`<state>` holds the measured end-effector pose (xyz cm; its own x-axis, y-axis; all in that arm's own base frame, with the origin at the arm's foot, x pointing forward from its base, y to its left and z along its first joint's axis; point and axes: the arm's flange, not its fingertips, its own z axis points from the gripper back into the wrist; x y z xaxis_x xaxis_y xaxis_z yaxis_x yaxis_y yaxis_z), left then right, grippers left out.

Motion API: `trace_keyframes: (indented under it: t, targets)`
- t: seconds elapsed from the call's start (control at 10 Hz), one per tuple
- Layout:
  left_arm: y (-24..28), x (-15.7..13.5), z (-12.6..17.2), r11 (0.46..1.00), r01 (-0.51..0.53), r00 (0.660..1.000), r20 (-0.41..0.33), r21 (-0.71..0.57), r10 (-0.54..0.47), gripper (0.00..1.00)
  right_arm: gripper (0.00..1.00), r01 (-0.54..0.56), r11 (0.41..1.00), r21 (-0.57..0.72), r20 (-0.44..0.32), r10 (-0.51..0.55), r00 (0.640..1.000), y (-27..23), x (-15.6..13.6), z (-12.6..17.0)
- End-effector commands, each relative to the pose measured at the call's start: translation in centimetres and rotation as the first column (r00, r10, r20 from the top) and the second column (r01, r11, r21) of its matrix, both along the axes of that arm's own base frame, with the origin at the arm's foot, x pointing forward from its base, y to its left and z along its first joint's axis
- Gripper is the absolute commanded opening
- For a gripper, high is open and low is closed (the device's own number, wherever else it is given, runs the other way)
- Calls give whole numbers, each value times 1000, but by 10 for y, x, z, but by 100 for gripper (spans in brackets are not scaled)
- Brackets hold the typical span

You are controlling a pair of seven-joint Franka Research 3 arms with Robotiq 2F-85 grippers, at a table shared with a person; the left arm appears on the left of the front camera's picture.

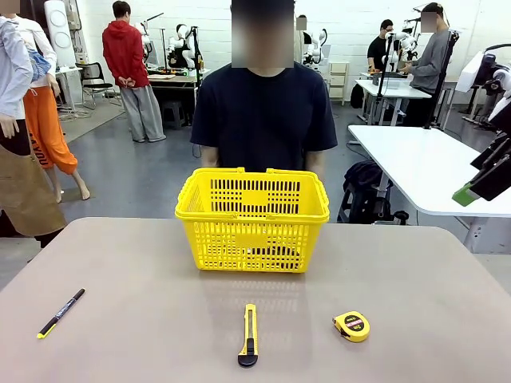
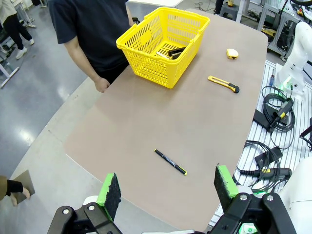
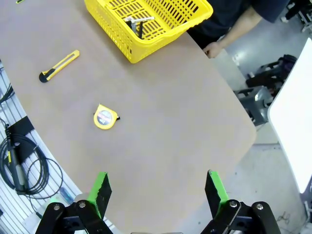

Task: Place the items the person wants into the basket.
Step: Pick up the item the person points to and place it in the Market Basket.

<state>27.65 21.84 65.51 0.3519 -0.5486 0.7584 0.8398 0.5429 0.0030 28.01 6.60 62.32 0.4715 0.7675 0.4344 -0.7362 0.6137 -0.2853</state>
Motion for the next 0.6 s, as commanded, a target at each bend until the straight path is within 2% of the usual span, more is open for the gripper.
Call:
trace_keyframes:
  t: [0.0, 0.5]
  targets:
    - [0, -1, 0, 1000, 3, 1000, 9, -3, -3, 100, 100, 12, 1000, -13, -6, -12, 1000, -1, -1, -3]
    - [0, -1, 0, 1000, 3, 1000, 9, -3, -3, 100, 100, 12, 1000, -13, -6, -12, 1000, -1, -1, -3]
